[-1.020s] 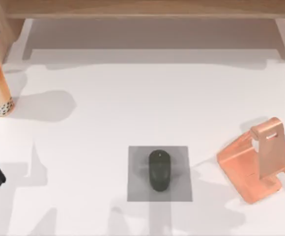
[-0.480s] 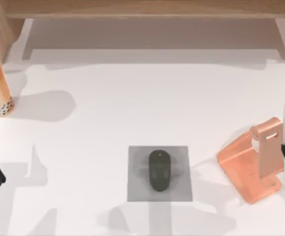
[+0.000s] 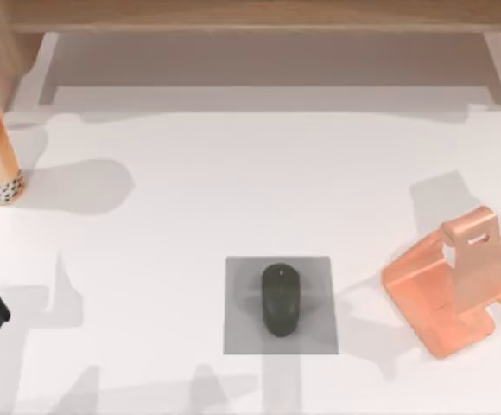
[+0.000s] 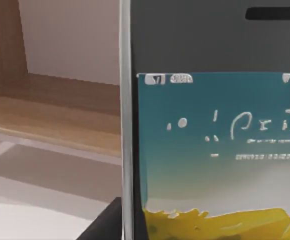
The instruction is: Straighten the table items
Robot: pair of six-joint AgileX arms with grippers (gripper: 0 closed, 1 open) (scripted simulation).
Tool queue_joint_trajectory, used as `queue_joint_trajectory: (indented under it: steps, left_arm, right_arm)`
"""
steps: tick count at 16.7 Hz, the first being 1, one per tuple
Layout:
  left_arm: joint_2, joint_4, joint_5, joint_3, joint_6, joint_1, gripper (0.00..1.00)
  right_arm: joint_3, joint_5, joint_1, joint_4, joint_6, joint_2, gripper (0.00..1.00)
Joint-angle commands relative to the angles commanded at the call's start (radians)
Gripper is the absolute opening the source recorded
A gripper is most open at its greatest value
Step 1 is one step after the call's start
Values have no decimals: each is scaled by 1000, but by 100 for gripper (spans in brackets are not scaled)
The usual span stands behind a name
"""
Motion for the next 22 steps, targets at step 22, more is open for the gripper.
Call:
queue_joint_trajectory:
  steps: [22]
  left_arm:
    - [0, 0, 0, 0, 0, 0, 100]
  right_arm:
    - [-281, -70, 20, 152, -7, 262, 8]
